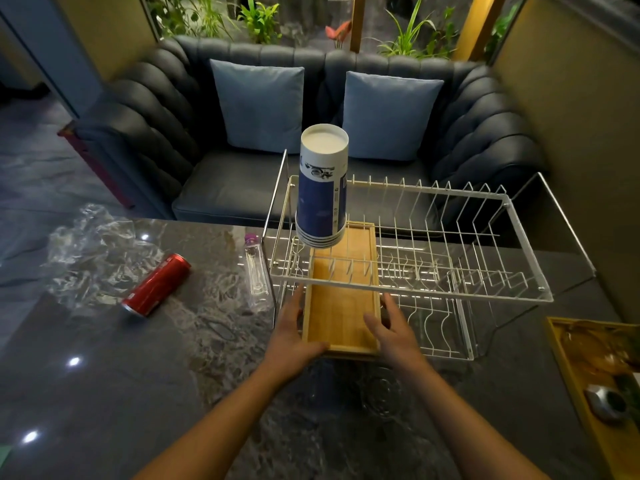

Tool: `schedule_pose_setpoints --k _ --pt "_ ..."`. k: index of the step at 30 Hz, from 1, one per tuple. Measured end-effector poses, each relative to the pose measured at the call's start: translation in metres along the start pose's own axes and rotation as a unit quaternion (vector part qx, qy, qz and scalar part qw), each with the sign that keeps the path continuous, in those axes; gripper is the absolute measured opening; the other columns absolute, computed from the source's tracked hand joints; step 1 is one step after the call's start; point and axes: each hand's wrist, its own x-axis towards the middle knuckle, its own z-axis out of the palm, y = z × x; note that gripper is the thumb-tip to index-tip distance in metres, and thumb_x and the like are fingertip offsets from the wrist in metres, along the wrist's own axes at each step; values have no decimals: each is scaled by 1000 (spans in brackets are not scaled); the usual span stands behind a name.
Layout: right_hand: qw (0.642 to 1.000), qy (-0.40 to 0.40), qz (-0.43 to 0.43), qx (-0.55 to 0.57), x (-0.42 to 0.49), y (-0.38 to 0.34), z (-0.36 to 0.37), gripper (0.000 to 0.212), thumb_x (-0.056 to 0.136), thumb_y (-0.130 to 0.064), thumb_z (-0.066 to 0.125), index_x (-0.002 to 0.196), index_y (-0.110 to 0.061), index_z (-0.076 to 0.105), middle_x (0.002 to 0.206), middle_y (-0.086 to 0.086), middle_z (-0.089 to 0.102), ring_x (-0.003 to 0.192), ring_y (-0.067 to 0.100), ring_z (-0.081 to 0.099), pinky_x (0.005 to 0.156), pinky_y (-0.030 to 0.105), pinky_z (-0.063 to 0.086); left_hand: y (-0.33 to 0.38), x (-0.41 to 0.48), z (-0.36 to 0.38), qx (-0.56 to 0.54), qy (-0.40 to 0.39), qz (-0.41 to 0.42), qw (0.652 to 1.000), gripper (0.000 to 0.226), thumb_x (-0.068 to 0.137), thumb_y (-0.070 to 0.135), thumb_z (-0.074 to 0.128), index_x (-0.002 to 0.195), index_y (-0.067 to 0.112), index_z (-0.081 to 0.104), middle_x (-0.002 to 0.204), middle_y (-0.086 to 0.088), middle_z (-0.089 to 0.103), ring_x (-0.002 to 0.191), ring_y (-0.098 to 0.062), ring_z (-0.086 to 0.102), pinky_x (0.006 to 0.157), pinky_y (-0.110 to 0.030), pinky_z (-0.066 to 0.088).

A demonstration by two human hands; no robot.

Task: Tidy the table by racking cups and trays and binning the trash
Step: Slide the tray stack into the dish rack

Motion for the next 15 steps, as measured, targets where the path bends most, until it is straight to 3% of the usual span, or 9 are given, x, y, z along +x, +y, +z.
schedule_pose_setpoints --k 3,6,8,11,15 --pt "998 -56 -18 -3 -14 6 -8 100 79 -35 80 155 -40 14 157 -1 33 135 22 43 105 49 47 -10 -11 -1 95 -12 61 994 115 67 41 84 155 42 9 152 4 35 135 -17 45 103 -46 50" --pt "989 -79 -62 -111 -20 10 -14 124 64 -34 91 155 -43 7 156 -3 31 139 23 40 107 52 46 -18 -20 2 133 2 83 988 115 70 40 82 154 47 3 153 14 33 139 -9 39 108 -43 45" --pt "979 -71 -87 -170 -21 13 -14 132 58 -26 93 152 -48 4 152 -4 34 138 21 41 107 51 46 -23 -22 5 161 20 88 983 115 72 32 80 153 49 0 148 18 34 137 -7 38 108 -45 45" --pt "973 -39 -90 -209 -21 15 -9 141 55 -18 95 143 -63 -6 148 -6 42 133 20 47 102 49 50 -28 -20 9 210 41 87 973 118 74 27 81 155 46 -2 149 7 44 134 -13 44 107 -47 46" --pt "964 -10 -97 -247 -20 18 -2 145 56 -15 94 142 -64 -12 141 -9 54 128 20 52 97 42 52 -32 -20 12 241 55 99 964 113 80 27 78 156 42 -4 144 -2 50 127 -20 50 103 -44 47"
